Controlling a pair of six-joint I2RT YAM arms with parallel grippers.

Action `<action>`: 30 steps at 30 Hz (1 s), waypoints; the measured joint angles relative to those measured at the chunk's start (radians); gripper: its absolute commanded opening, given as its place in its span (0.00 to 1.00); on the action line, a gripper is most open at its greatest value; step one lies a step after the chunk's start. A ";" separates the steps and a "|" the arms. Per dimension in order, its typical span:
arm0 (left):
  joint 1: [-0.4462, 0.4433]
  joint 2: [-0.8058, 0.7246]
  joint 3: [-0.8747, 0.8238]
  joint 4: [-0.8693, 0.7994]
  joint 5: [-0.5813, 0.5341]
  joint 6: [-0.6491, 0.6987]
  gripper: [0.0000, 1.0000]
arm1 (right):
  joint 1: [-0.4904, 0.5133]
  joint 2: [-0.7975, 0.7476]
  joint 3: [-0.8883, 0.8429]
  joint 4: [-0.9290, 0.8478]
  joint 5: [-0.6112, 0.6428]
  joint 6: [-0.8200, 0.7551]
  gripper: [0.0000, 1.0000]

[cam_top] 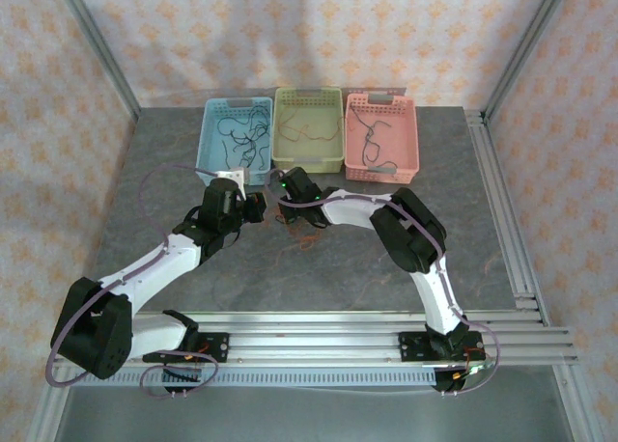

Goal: Untangle the cables

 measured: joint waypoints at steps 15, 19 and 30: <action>0.001 -0.014 -0.026 0.008 0.002 -0.001 0.00 | -0.196 -0.452 -0.536 0.256 0.128 0.031 0.00; 0.006 -0.024 -0.028 0.009 -0.002 -0.003 0.00 | -0.316 -0.555 -0.668 0.335 0.145 0.071 0.00; 0.021 -0.037 -0.035 0.019 -0.004 -0.011 0.00 | -0.409 -0.503 -0.791 0.554 0.119 0.197 0.00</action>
